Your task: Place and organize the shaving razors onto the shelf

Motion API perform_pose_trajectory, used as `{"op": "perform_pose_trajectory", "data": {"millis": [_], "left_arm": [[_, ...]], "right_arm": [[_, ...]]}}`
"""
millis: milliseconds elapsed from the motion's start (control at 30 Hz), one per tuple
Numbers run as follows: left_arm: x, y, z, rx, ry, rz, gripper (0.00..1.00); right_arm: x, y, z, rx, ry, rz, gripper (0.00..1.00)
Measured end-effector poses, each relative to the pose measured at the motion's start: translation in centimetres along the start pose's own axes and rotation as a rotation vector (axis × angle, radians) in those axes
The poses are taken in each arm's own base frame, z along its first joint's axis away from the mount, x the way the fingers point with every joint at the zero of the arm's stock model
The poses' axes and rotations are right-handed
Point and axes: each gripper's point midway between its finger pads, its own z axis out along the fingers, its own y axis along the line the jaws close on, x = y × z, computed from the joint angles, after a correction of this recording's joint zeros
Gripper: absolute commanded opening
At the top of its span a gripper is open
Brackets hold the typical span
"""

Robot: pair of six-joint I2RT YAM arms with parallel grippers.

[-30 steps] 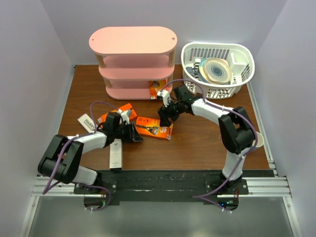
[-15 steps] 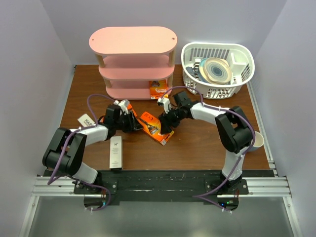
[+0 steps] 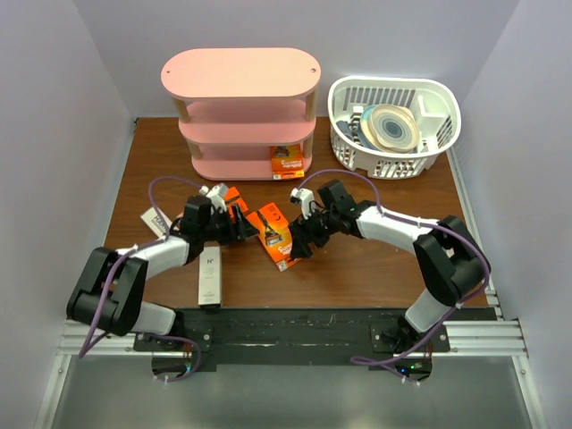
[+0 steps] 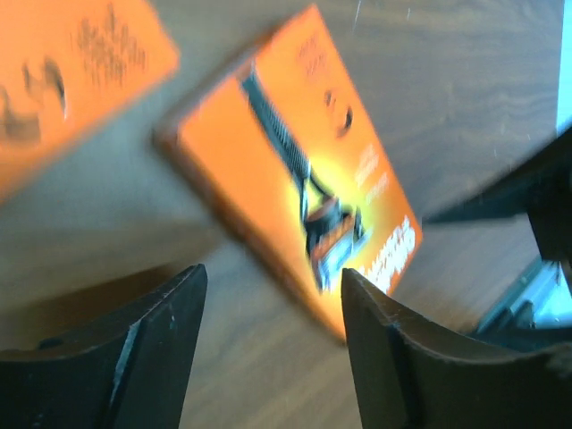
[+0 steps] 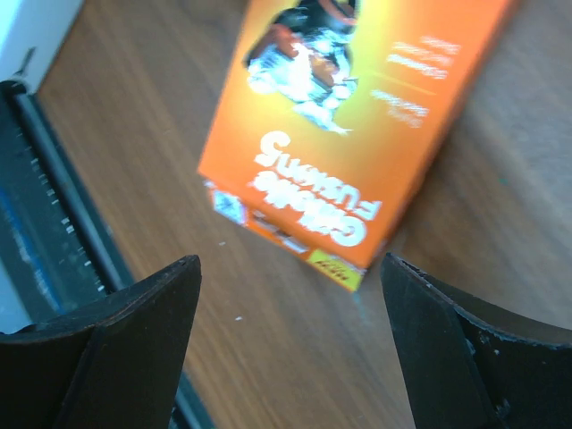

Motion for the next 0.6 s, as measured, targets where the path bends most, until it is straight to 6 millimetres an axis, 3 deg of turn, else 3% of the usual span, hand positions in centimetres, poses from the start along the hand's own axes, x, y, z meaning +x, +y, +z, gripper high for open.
{"op": "perform_pose_trajectory", "data": {"millis": [133,267,400,500,600], "left_arm": [[3.6,1.0,-1.2,-0.004,0.064,-0.058,0.71],[4.8,-0.1,-1.2,0.045,0.083,-0.052,0.72],[6.8,-2.1,-0.8,0.110,0.138,-0.017,0.64],[6.4,-2.4,0.3,0.105,0.147,-0.021,0.61],[4.1,-2.1,2.0,0.067,0.116,-0.012,0.62]], "right_arm": [[0.1,-1.3,0.7,0.038,0.000,0.018,0.86],[0.6,-1.8,1.9,0.028,0.015,0.066,0.80],[-0.3,-1.7,2.8,0.007,-0.021,0.113,0.74],[-0.9,-1.5,3.3,-0.010,-0.037,0.142,0.72],[-1.4,-1.4,3.6,-0.018,-0.040,0.161,0.68]]}}
